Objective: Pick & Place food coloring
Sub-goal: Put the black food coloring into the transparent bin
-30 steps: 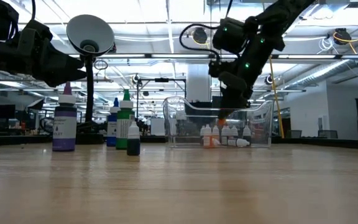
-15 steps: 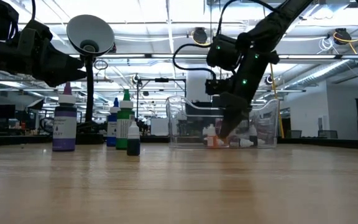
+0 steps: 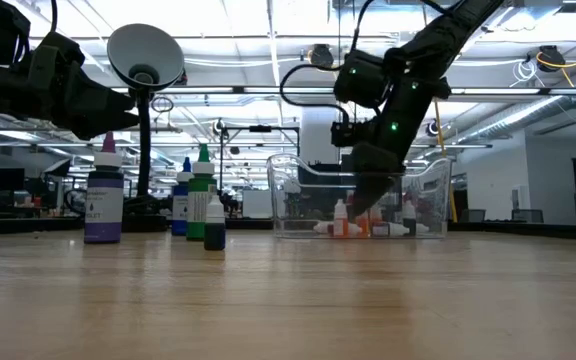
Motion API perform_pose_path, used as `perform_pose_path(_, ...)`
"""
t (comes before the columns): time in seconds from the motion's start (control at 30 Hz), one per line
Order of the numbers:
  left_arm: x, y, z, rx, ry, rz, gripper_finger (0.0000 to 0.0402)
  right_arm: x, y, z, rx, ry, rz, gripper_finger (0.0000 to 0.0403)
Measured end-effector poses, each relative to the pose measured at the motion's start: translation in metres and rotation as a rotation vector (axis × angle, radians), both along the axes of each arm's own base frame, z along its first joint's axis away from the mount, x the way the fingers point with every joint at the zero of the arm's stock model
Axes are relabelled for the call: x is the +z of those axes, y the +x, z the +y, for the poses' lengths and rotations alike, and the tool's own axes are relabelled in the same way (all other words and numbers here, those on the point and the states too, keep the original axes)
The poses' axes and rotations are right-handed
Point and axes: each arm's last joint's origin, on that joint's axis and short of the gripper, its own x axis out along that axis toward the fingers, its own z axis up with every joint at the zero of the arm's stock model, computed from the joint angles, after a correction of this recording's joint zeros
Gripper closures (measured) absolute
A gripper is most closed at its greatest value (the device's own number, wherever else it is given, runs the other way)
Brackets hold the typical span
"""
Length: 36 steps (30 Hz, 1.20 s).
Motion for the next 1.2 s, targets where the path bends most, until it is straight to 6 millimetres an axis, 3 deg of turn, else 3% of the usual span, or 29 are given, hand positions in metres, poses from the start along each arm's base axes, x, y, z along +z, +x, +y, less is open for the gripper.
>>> perform_pose_path(0.17,0.0,0.0,0.0,0.0,0.0,0.0,0.0105,0.024,-0.004,0.001,0.0,-0.027,-0.092,0.0229)
perform_pose_path(0.3,0.0,0.0,0.0,0.0,0.0,0.0,0.0105,0.056,-0.005,0.007,-0.001,-0.055,-0.271,0.0238)
perform_pose_path(0.43,0.0,0.0,0.0,0.0,0.0,0.001,0.0105,0.087,0.001,0.033,0.103,-0.061,-0.481,0.0244)
perform_pose_path(0.53,0.0,0.0,0.0,0.0,-0.001,0.001,0.0105,0.095,0.012,0.064,0.21,-0.05,-0.587,0.0248)
perform_pose_path(0.63,0.0,0.0,0.0,0.0,0.0,0.0,0.0105,0.094,0.028,0.097,0.316,-0.061,-0.569,0.0249)
perform_pose_path(0.87,0.0,0.0,0.0,-0.001,0.0,0.0,0.0105,0.075,0.078,0.158,0.477,-0.166,-0.293,0.0234)
perform_pose_path(1.03,0.0,0.0,0.0,0.0,0.0,0.001,0.0105,0.042,0.11,0.166,0.492,-0.157,-0.159,0.0228)
perform_pose_path(1.2,0.0,0.0,0.0,0.0,0.0,-0.001,0.0105,0.012,0.123,0.157,0.473,-0.155,-0.123,0.0233)
